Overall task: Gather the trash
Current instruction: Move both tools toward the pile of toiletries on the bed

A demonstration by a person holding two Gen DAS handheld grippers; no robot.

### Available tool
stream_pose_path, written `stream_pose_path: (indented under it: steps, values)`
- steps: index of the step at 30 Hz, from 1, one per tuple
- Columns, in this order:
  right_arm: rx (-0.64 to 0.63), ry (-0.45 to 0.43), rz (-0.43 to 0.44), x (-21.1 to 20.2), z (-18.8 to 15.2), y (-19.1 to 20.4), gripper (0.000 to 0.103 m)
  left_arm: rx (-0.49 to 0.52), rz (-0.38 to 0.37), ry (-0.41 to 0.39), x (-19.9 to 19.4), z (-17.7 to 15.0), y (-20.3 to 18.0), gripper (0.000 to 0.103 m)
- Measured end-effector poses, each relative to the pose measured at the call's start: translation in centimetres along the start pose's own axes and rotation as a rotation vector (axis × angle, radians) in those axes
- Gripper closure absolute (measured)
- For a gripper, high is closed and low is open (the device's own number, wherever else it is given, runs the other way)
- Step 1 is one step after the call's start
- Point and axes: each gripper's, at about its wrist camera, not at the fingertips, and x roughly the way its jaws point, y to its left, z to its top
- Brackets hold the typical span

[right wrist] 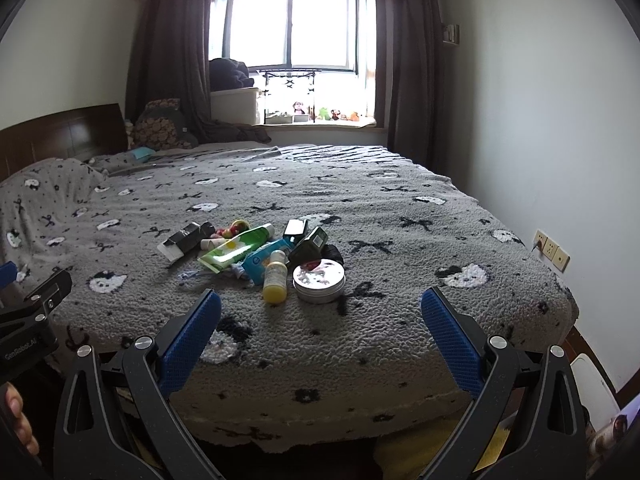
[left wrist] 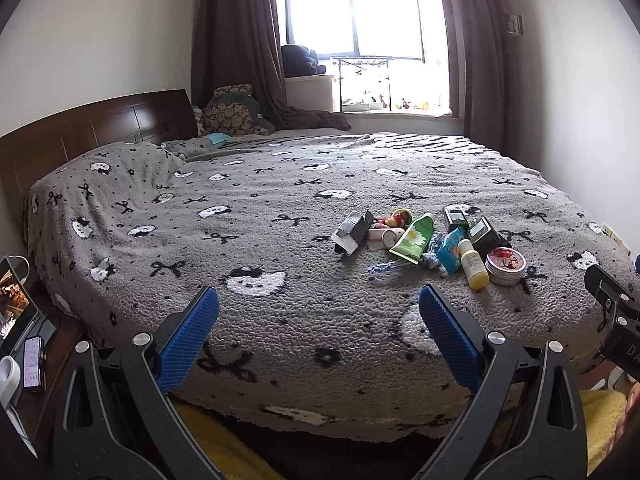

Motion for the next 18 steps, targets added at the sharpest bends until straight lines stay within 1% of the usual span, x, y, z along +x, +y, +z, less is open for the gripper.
stream_pose_path:
  steps: [6,11,16,18]
  values:
    - [-0.008,0.000,-0.009,0.08,0.08,-0.03,0.003,-0.002,-0.018,-0.010,-0.07,0.09,-0.04,0.008]
    - [-0.029,-0.009,0.001,-0.13,0.22,0.61,0.003,-0.009,-0.024,-0.014,-0.15,0.31,0.23,0.008]
    - [-0.015,-0.005,0.017,0.04,0.19,0.45,0.003,-0.016,-0.023,-0.025,-0.21,0.44,0.41,0.008]
    - [0.001,-0.007,0.038,-0.03,0.21,0.27,0.003,-0.015,-0.025,-0.024,-0.17,0.38,0.38,0.008]
